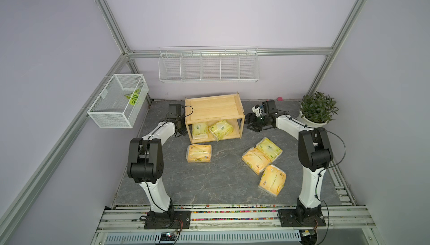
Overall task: Place the tissue boxes on the shelf by color
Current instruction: Adjust the shelf at the center of the board.
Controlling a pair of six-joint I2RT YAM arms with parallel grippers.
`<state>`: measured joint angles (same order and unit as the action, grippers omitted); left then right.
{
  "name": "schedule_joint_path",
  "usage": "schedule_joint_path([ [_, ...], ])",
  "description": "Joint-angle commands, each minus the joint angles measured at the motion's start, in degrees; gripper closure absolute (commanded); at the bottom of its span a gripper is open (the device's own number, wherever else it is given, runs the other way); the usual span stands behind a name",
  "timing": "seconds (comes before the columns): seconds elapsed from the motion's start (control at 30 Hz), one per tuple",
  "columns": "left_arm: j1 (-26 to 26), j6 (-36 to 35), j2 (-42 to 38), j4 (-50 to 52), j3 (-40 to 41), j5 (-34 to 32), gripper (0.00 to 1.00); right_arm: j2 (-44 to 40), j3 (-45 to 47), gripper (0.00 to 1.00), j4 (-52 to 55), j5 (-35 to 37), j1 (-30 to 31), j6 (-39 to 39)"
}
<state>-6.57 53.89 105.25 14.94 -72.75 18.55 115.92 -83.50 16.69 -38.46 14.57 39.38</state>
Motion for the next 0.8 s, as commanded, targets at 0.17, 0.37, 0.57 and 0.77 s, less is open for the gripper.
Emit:
schedule_joint_path([
  [0.17,0.1,-2.3,-3.8,0.4,3.6,1.5,0.00,-10.5,11.3,0.25,-3.3,0.7,3.5,-0.8],
  [0.37,0.0,-2.4,-6.5,-1.1,7.3,2.2,0.00,-16.3,18.0,0.25,-6.0,8.6,3.7,3.0],
  [0.57,-1.5,-2.0,-7.5,-1.7,8.7,2.5,0.00,-22.8,25.1,0.24,-10.5,18.8,0.5,9.5],
  [0.77,-3.7,-0.1,-9.3,-4.2,12.0,2.2,0.00,-30.4,27.8,0.24,-8.3,21.4,0.4,9.7],
])
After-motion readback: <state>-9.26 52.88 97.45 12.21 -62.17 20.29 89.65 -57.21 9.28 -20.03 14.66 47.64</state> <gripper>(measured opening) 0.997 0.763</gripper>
